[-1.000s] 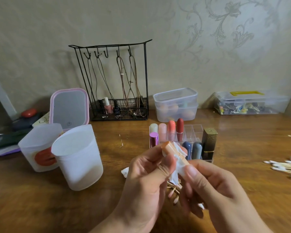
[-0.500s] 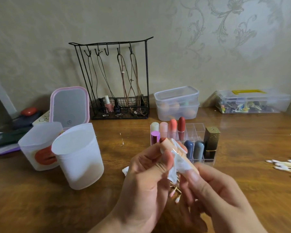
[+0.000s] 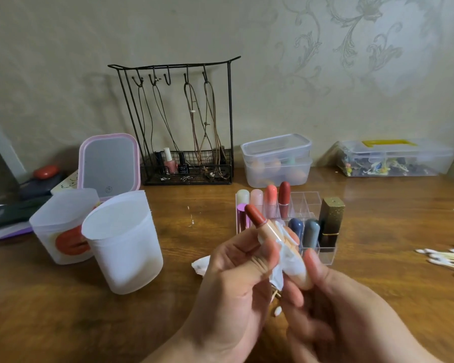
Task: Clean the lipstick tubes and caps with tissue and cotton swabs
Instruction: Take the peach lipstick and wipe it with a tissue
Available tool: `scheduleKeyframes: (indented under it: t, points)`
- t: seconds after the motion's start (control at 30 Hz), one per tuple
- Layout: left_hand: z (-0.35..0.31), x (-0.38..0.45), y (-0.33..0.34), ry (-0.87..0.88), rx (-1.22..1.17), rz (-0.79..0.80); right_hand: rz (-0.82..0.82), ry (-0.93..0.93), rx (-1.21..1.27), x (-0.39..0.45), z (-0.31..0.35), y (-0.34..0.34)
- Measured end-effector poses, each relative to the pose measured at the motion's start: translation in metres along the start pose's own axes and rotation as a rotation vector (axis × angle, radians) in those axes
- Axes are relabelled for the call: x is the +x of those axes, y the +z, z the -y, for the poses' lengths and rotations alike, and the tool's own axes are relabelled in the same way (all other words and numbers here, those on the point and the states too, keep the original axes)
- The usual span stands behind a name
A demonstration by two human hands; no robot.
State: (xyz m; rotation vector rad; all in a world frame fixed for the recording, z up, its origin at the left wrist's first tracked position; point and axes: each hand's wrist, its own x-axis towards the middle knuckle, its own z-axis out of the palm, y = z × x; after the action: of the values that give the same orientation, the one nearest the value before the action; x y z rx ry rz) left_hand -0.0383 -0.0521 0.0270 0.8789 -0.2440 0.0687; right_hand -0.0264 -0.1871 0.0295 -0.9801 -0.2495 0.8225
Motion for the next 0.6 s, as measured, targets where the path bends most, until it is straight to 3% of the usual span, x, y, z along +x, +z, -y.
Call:
scheduleKeyframes:
  t: [0.03, 0.1, 0.17, 0.27, 0.4, 0.53, 0.6]
  points:
    - [0.0, 0.0, 0.001, -0.014, 0.006, -0.007, 0.047, 0.057, 0.034, 0.001, 0.001, 0.003]
    - [0.0, 0.002, 0.001, -0.01, 0.005, -0.035, -0.055, 0.038, -0.071, 0.003, -0.002, -0.001]
    - [-0.001, 0.002, 0.002, 0.004, -0.024, -0.066, -0.229, -0.169, -0.371, 0.003, -0.004, -0.005]
    - [-0.001, 0.0, 0.003, -0.008, -0.036, -0.068, -0.288, -0.382, -0.684, -0.001, -0.002, 0.003]
    - [0.002, 0.001, 0.002, -0.011, -0.053, -0.022, -0.376, -0.166, -0.415, -0.006, -0.005, 0.011]
    - [0.0, 0.001, -0.003, -0.04, 0.032, 0.041, 0.05, 0.123, 0.037, -0.003, 0.005, 0.001]
    - [-0.003, -0.001, -0.001, -0.071, 0.037, 0.088, 0.236, 0.115, 0.155, 0.005, 0.011, -0.004]
